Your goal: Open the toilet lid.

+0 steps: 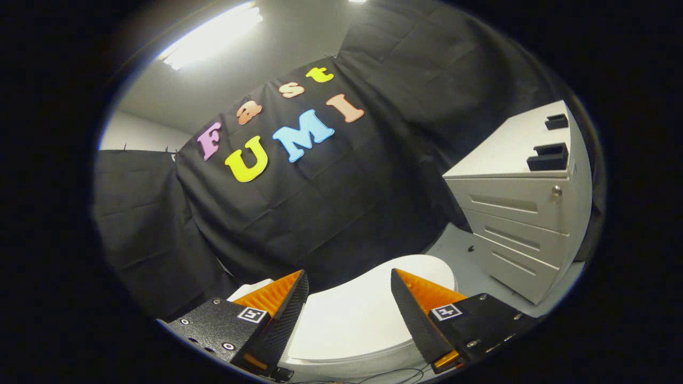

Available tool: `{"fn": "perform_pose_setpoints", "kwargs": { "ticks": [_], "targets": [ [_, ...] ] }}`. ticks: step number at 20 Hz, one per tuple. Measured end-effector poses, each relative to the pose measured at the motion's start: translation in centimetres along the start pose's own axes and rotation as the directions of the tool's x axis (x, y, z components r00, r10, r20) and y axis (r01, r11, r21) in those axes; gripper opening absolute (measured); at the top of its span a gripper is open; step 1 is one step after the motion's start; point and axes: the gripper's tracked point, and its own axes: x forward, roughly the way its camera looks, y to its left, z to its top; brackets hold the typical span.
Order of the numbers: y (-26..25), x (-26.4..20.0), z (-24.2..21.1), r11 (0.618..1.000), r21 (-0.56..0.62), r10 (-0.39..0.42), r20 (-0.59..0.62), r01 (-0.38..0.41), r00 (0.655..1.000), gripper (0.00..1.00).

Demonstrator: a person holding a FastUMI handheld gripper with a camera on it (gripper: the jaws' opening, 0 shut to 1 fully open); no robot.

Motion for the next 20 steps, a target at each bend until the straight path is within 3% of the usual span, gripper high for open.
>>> {"fn": "perform_pose_setpoints", "kwargs": {
  "ticks": [7,14,20],
  "targets": [
    [-8.0,0.3,-2.4,0.979,0.126,-0.16,-0.019,0.161,0.987,0.96],
    [-13.3,0.6,-5.2,0.925,0.297,-0.231,-0.063,0.239,0.971,0.96],
    [-16.4,0.6,-8.9,0.879,0.358,-0.275,-0.157,0.314,0.949,0.96]
  ]
}}
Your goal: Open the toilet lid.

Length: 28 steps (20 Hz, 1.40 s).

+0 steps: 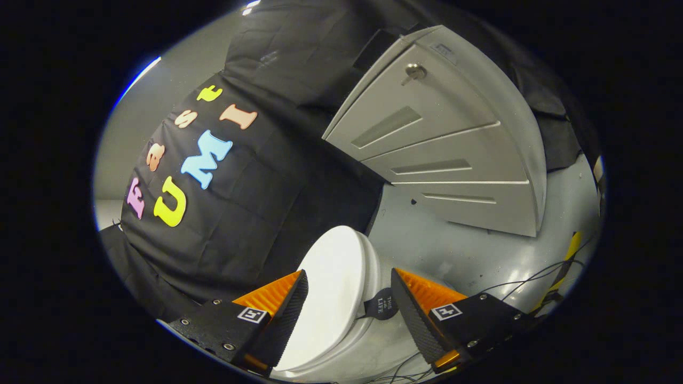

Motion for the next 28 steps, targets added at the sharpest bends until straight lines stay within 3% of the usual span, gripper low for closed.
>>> {"fn": "perform_pose_setpoints", "kwargs": {
  "ticks": [7,15,20,23,26,28],
  "targets": [
    [-3.0,1.2,-2.4,0.99,0.117,-0.071,-0.062,0.078,0.996,0.93],
    [-3.1,2.1,-3.9,0.987,0.142,-0.055,-0.115,0.071,0.992,0.62],
    [-2.7,2.6,-4.0,0.985,0.164,-0.038,-0.134,0.06,0.99,0.26],
    [-2.4,2.5,-4.0,0.979,0.199,-0.012,-0.149,0.042,0.989,0.21],
    [-1.9,2.4,-3.9,0.972,0.234,0.021,-0.15,0.014,0.988,0.05],
    [-1.9,3.4,-3.7,0.974,0.225,-0.008,-0.127,0.036,0.992,0.0]
  ]
}}
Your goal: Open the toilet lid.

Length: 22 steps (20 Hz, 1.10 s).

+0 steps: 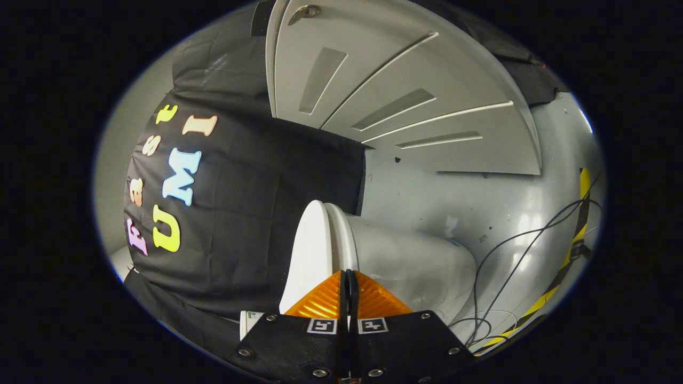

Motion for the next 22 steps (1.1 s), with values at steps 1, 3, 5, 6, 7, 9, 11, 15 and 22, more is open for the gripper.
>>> {"fn": "perform_pose_setpoints", "kwargs": {
  "ticks": [1,3,5,6,7,9,11,15,22],
  "targets": [
    [0.1,0.2,0.1,1.0,-0.012,-0.014,0.011,0.014,1.0,0.0],
    [0.3,0.1,0.0,0.999,-0.027,-0.036,0.003,0.036,0.999,0.0],
    [1.0,-0.3,0.0,0.998,-0.052,-0.046,-0.001,0.046,0.999,0.0],
    [1.4,-0.5,0.1,0.996,-0.072,-0.048,0.001,0.048,0.999,0.0],
    [1.9,-0.7,0.1,0.995,-0.086,-0.046,0.001,0.046,0.999,0.0],
    [3.3,-1.1,0.5,0.993,-0.107,-0.038,0.004,0.038,0.999,0.0],
    [4.8,-1.9,0.6,0.989,-0.143,-0.025,0.004,0.026,1.0,0.0],
    [7.6,-3.0,0.9,0.983,-0.181,-0.004,0.015,0.006,1.0,0.0],
    [11.9,-4.6,1.0,0.962,-0.271,0.026,0.035,-0.016,0.999,0.0]
  ]
}}
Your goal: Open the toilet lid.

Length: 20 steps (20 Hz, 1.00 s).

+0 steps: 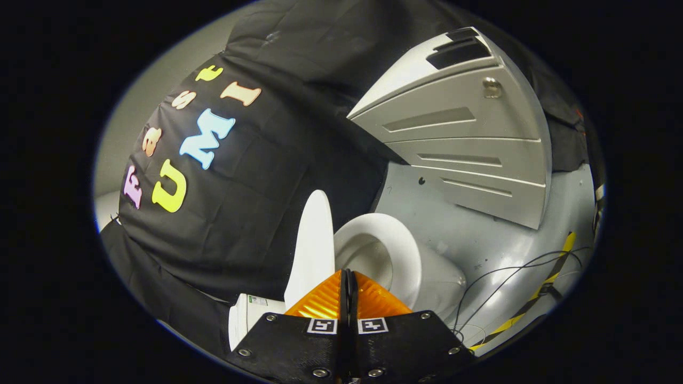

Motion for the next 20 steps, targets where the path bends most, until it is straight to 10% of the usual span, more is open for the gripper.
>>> {"fn": "perform_pose_setpoints", "kwargs": {
  "ticks": [20],
  "targets": [
    [13.4,-5.1,0.1,0.962,-0.231,0.164,0.07,-0.144,0.984,0.0]
  ]
}}
